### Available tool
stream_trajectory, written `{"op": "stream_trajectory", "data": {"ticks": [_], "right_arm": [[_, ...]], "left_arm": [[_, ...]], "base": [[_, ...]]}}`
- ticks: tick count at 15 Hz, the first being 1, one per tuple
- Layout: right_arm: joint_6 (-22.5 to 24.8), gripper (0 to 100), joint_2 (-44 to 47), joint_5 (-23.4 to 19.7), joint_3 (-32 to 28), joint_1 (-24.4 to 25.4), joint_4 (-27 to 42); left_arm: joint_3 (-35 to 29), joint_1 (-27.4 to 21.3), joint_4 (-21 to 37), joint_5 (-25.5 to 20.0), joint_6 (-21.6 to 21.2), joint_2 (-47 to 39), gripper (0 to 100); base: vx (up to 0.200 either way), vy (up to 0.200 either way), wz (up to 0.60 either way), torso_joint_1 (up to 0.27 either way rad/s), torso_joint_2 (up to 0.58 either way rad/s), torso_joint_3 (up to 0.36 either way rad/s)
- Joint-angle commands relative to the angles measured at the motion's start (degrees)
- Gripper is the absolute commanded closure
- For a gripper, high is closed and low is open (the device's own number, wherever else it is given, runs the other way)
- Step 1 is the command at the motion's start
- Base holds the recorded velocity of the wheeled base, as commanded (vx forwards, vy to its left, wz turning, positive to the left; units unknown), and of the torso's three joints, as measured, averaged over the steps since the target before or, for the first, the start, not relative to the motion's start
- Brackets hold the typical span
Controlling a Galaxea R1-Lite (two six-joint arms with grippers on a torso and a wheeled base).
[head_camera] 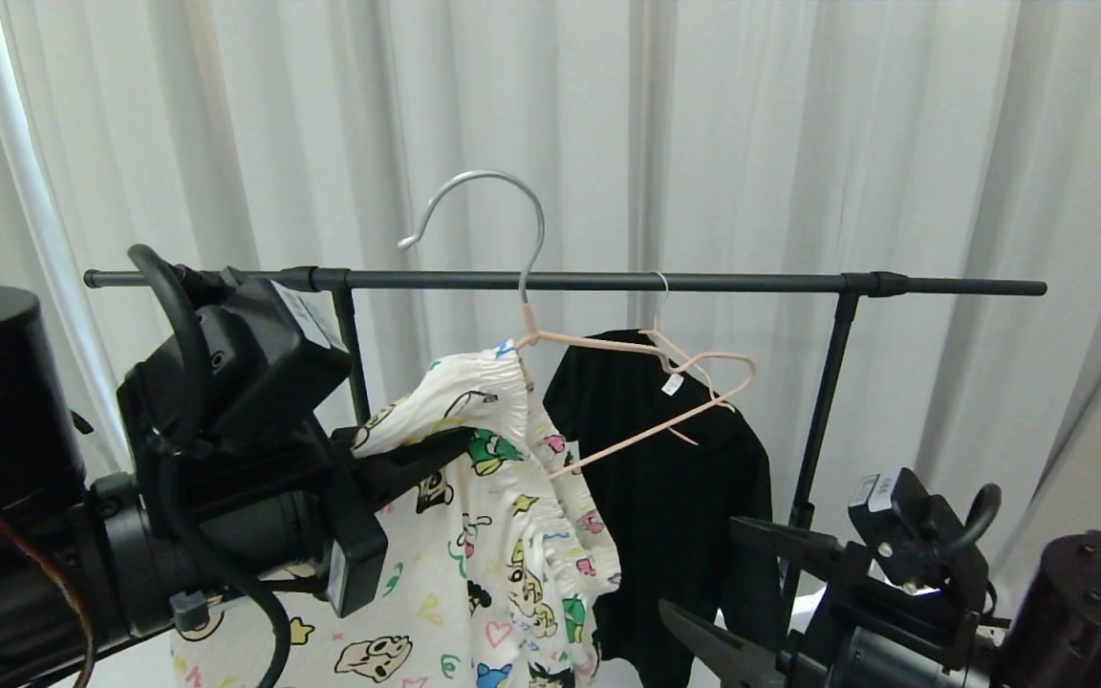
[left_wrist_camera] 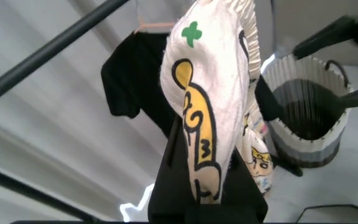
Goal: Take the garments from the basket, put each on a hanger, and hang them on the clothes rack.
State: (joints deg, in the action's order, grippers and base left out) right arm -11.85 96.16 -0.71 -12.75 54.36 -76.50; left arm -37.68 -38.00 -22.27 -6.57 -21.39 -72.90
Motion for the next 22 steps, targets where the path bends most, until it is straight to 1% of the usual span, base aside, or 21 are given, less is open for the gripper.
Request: {"op": "stream_trajectory", "data": {"ticks": [1, 2, 3, 5, 6, 7, 8, 10, 13, 14, 15, 16, 18, 21, 22], "right_arm": [[-1.6, 0, 1.3, -0.2, -3.4, -0.1, 1.7], [-2.1, 0, 1.3, -0.2, -4.4, -0.1, 3.4], [-2.3, 0, 1.3, -0.2, -5.4, -0.2, 4.4], [-2.5, 0, 1.3, -0.4, -6.1, 0.0, 5.7], [-2.5, 0, 1.2, -1.0, -6.1, 0.3, 5.9], [-2.4, 0, 1.2, -1.9, -5.4, 1.9, 6.1], [-2.5, 0, 1.6, -1.9, -5.6, 2.2, 6.1], [-2.5, 0, 3.2, -1.6, -5.5, 2.0, 6.2], [-2.5, 0, 3.2, -1.5, -3.3, 1.2, 7.1], [-2.5, 0, 3.1, -0.6, -1.7, 0.7, 7.1], [-2.5, 0, 3.1, -0.4, -1.4, 0.7, 7.1], [-2.5, 0, 3.0, 1.0, -0.3, 0.5, 7.1], [-2.3, 0, 3.9, 4.6, -0.4, 0.5, 7.2], [-2.1, 0, 4.0, 5.1, -0.5, 0.5, 7.2], [-1.9, 100, 3.9, 5.3, -0.4, 0.3, 7.2]], "left_arm": [[-0.4, -2.1, -0.1, 0.0, -0.1, 1.4, 100], [-0.5, -3.5, 0.0, 0.0, -0.9, 2.2, 100], [-0.4, -4.1, 0.0, 0.0, -2.2, 2.9, 100], [-0.4, -5.1, 0.0, -0.1, -3.2, 3.6, 100], [-0.4, -5.2, 0.0, -0.1, -3.2, 3.6, 100], [-0.4, -5.9, 0.0, -0.2, -3.2, 3.5, 100], [-0.5, -7.3, -0.1, -0.1, -3.1, 3.5, 100], [-0.5, -8.9, -0.1, -0.1, -3.0, 3.6, 100], [-1.1, -9.0, -0.1, -0.1, -2.9, 3.5, 100], [-1.5, -8.3, -0.1, 0.0, -2.7, 3.4, 100], [-1.6, -8.0, -0.1, 0.0, -2.7, 3.4, 100], [-1.6, -7.2, -0.1, 0.0, -2.6, 3.5, 100], [-1.6, -7.2, -0.1, 0.0, -2.6, 3.6, 100], [-1.5, -7.2, -0.1, 0.0, -2.6, 3.6, 100], [-1.4, -7.2, -0.1, 0.0, -2.6, 3.6, 100]], "base": [[0.000, 0.000, 0.00, 0.000, 0.00, 0.000], [0.000, 0.000, 0.00, 0.000, 0.00, 0.000], [0.000, 0.000, 0.00, 0.000, 0.00, 0.000], [0.000, 0.000, 0.00, 0.000, 0.00, 0.000], [0.000, 0.000, 0.00, 0.000, 0.00, 0.000], [0.000, 0.000, 0.00, 0.000, 0.00, 0.000], [0.000, 0.000, 0.00, 0.000, 0.00, 0.000], [0.000, 0.000, 0.00, 0.000, 0.00, 0.000], [0.000, 0.000, 0.00, 0.000, 0.00, 0.000], [0.000, 0.000, 0.00, 0.000, 0.00, 0.000], [0.000, 0.000, 0.00, 0.000, 0.00, 0.000], [0.000, 0.000, 0.00, 0.000, 0.00, 0.000], [0.000, 0.000, 0.00, 0.000, 0.00, 0.000], [0.000, 0.000, 0.00, 0.000, 0.00, 0.000], [0.000, 0.000, 0.00, 0.000, 0.00, 0.000]]}}
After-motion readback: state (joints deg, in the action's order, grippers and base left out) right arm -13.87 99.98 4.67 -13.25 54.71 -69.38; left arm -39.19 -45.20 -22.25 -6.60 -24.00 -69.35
